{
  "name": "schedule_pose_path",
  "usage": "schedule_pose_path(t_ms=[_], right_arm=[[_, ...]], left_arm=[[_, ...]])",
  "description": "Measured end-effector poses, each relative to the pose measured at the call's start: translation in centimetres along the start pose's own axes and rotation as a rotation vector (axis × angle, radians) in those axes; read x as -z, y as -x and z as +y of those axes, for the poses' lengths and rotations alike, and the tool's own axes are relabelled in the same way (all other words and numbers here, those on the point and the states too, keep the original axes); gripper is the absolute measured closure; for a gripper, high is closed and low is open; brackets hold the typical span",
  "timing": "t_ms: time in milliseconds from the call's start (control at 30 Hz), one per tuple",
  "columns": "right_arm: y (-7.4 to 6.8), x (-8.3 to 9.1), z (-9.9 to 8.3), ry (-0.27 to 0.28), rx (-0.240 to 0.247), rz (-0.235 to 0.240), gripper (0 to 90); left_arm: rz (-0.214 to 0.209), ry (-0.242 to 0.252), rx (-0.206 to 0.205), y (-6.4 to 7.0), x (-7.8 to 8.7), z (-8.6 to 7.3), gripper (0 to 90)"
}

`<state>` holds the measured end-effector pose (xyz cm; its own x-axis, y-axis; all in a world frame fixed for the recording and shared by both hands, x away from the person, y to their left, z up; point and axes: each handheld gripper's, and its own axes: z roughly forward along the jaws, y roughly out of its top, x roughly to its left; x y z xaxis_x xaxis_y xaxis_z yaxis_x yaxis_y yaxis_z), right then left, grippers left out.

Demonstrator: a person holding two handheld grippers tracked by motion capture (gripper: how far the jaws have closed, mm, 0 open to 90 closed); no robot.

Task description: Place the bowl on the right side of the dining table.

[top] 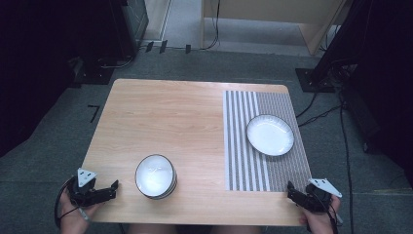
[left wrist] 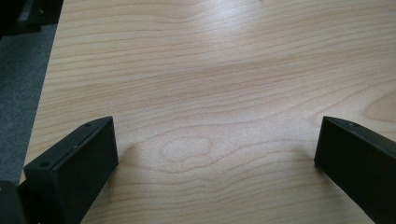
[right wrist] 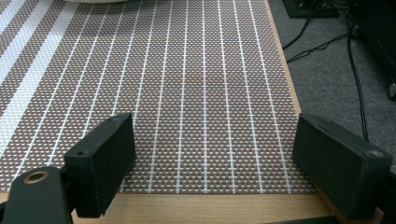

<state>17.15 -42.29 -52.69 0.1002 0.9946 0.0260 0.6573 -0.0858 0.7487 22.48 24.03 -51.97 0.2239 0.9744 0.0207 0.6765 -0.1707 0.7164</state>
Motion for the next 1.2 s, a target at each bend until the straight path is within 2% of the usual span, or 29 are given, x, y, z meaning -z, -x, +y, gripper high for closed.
schedule_pose_path(t_ms=[200,333,467,600,867,1200], right_arm=[[0.0,0.0,0.1,0.0,-0.006,0.0,14.3],[0.0,0.4,0.5,0.026,-0.056,0.011,14.3],[-0.9,1.0,1.2,0.048,-0.045,-0.002,14.3],[-2.1,1.8,1.9,0.066,-0.032,0.005,14.3],[-4.4,2.6,3.3,0.071,-0.013,0.033,14.3],[-6.1,3.7,4.4,0.085,-0.003,0.068,14.4]], left_arm=[[-0.014,-0.006,0.011,0.0,-0.1,0.0,0.0],[-0.013,-0.005,0.013,0.0,0.0,0.0,0.0],[-0.012,-0.003,0.015,0.0,0.0,0.0,0.0],[-0.01,0.002,0.017,0.0,0.0,-0.1,0.0],[-0.009,0.004,0.019,0.0,0.0,-0.1,0.0],[-0.01,0.004,0.017,0.0,0.0,-0.1,0.0]])
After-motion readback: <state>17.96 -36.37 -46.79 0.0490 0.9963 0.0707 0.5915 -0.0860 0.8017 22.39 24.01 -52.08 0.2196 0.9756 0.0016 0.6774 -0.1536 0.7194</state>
